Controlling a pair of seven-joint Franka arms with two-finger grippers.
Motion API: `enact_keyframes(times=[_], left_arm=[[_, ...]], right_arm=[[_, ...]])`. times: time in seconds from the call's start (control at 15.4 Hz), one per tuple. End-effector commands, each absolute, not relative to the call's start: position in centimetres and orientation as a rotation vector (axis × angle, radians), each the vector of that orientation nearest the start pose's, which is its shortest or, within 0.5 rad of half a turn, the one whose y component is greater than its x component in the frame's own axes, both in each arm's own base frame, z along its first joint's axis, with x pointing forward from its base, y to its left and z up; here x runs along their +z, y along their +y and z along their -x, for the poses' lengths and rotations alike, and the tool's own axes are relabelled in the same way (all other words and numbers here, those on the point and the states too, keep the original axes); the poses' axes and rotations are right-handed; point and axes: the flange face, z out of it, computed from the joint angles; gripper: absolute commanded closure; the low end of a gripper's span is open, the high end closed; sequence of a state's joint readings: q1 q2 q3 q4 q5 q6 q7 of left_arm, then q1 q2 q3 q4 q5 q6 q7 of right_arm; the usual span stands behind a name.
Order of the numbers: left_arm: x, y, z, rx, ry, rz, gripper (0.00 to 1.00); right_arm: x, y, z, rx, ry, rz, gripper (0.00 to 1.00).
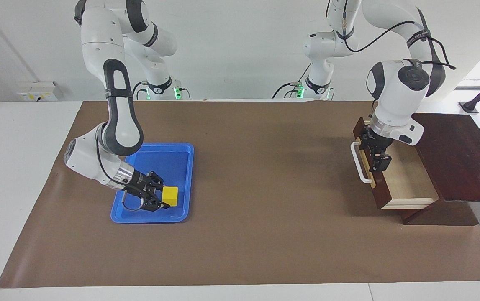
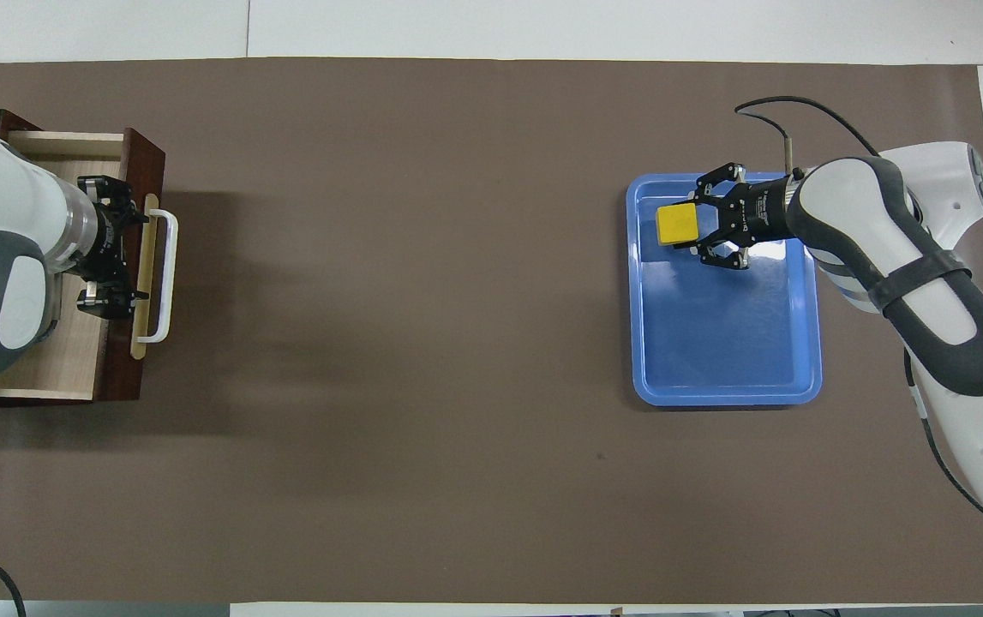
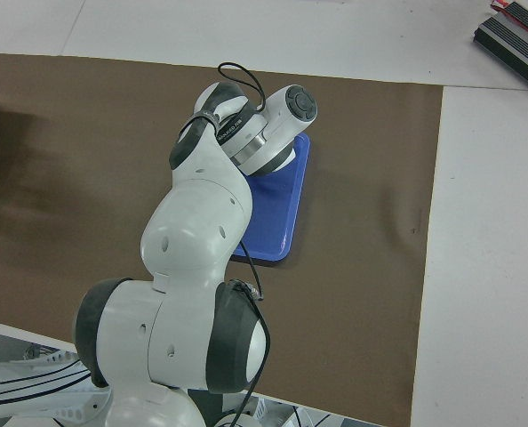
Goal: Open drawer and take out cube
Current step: 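Lower the cube into the tray while the left gripper closes the drawer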
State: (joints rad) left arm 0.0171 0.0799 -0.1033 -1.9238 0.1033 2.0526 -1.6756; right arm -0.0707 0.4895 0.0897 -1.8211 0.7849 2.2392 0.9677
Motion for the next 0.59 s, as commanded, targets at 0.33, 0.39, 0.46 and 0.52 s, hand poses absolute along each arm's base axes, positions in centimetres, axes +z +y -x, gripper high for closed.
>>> enact_keyframes(times=[0.33, 0.39, 0.46, 0.52], left_arm=[[46.4, 6.5, -58.4, -0.273, -2.162, 2.213, 0.0], [46.4, 7.2, -58.4, -0.285, -2.171, 2.211, 0.0], [46.5, 8.1, -58.4, -0.29, -2.188, 2.196, 0.0], [46.5, 8.9, -58.3, -0.292, -2.201, 2.182, 0.0]], right_arm=[[26.4, 2.9, -63.8, 0.457, 1.714, 1.936, 0.6], [26.5, 2.9, -63.8, 0.456, 1.717, 1.933, 0.01], [26.6, 2.9, -63.9, 0.454, 1.716, 1.935, 0.0], [26.7, 3.0, -64.0, 0.456, 1.713, 1.934, 0.0]])
